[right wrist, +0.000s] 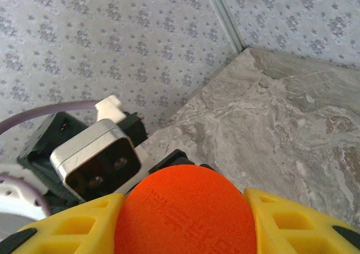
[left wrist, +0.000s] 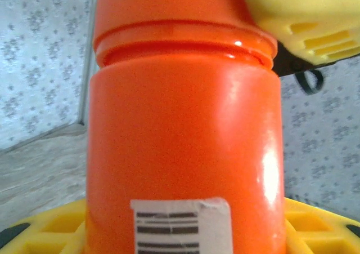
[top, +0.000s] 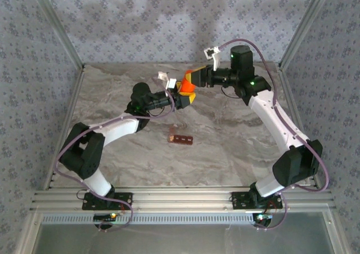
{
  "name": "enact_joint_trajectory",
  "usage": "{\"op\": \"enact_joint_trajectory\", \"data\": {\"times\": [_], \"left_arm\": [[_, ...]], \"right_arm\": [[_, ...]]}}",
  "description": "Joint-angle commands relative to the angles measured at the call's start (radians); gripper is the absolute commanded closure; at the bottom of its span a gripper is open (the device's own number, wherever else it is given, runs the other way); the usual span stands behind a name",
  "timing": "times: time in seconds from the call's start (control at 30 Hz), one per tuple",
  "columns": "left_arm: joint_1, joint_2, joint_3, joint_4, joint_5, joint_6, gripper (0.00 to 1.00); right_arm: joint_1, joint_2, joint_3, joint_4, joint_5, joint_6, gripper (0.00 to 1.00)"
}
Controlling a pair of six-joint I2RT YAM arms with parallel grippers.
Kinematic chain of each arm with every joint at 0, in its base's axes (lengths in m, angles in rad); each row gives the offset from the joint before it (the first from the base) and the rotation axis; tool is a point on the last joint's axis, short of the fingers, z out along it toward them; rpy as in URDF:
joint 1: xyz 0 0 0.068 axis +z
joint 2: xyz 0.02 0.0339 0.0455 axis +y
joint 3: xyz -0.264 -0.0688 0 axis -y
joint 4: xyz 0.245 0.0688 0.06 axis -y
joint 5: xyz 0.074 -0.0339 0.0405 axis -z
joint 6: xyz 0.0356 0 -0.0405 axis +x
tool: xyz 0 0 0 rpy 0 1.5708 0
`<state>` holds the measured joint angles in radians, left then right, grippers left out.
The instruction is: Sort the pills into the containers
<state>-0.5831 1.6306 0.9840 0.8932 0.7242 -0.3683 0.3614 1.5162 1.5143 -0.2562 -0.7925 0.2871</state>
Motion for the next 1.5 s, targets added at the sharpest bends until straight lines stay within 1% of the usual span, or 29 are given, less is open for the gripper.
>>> {"op": "enact_joint_trajectory", "data": {"times": [0.0, 0.1, 0.2, 0.4, 0.53, 0.67, 0.73, 0.8, 0.83, 0.9, 0.97, 1.0, 1.07, 1.13, 1.23, 1.37, 1.47], "left_arm": [[-0.040, -0.063, -0.022, -0.061, -0.056, 0.205, 1.00], [-0.040, -0.061, -0.030, -0.036, -0.063, 0.200, 1.00], [-0.037, -0.064, -0.028, -0.044, -0.046, 0.199, 1.00], [-0.025, -0.068, -0.042, -0.044, -0.038, 0.203, 1.00], [-0.018, -0.054, -0.052, -0.010, -0.019, 0.174, 1.00], [-0.012, -0.038, -0.055, 0.039, -0.006, 0.133, 1.00], [-0.011, -0.036, -0.051, 0.041, -0.001, 0.131, 1.00], [-0.011, -0.035, -0.050, 0.044, -0.003, 0.131, 1.00], [-0.011, -0.035, -0.050, 0.045, -0.006, 0.129, 1.00], [-0.009, -0.035, -0.049, 0.051, -0.011, 0.127, 1.00], [-0.010, -0.033, -0.047, 0.053, -0.011, 0.125, 1.00], [-0.010, -0.031, -0.045, 0.057, -0.013, 0.121, 1.00], [-0.010, -0.026, -0.045, 0.073, -0.016, 0.110, 1.00], [-0.010, -0.021, -0.045, 0.083, -0.021, 0.102, 1.00], [-0.011, -0.011, -0.042, 0.112, -0.026, 0.081, 1.00], [-0.017, -0.001, -0.040, 0.128, -0.036, 0.074, 1.00], [-0.018, 0.000, -0.040, 0.127, -0.040, 0.072, 1.00]], "right_arm": [[0.012, -0.019, -0.021, 0.040, 0.207, 0.136, 0.72], [0.037, -0.025, -0.033, 0.072, 0.208, 0.115, 0.72], [0.040, -0.027, -0.011, 0.064, 0.169, 0.049, 0.72], [0.031, -0.046, 0.021, -0.001, 0.065, -0.203, 0.72], [0.008, -0.067, 0.009, -0.002, 0.028, -0.268, 0.75], [-0.029, -0.069, -0.026, 0.149, -0.005, -0.150, 0.75], [-0.033, -0.064, -0.050, 0.201, 0.024, -0.076, 0.75], [-0.037, -0.073, -0.106, 0.311, 0.040, 0.015, 0.75], [-0.035, -0.077, -0.127, 0.339, 0.066, 0.046, 0.75], [-0.034, -0.082, -0.172, 0.417, 0.071, 0.099, 0.75], [-0.024, -0.098, -0.202, 0.436, 0.135, 0.116, 0.76], [-0.020, -0.108, -0.223, 0.465, 0.164, 0.132, 0.78], [-0.005, -0.121, -0.251, 0.513, 0.193, 0.160, 0.80], [0.018, -0.126, -0.248, 0.500, 0.211, 0.143, 0.81], [0.072, -0.132, -0.267, 0.509, 0.284, 0.130, 0.85], [0.143, -0.126, -0.310, 0.532, 0.376, 0.127, 0.92], [0.156, -0.126, -0.313, 0.535, 0.403, 0.119, 0.93]]}}
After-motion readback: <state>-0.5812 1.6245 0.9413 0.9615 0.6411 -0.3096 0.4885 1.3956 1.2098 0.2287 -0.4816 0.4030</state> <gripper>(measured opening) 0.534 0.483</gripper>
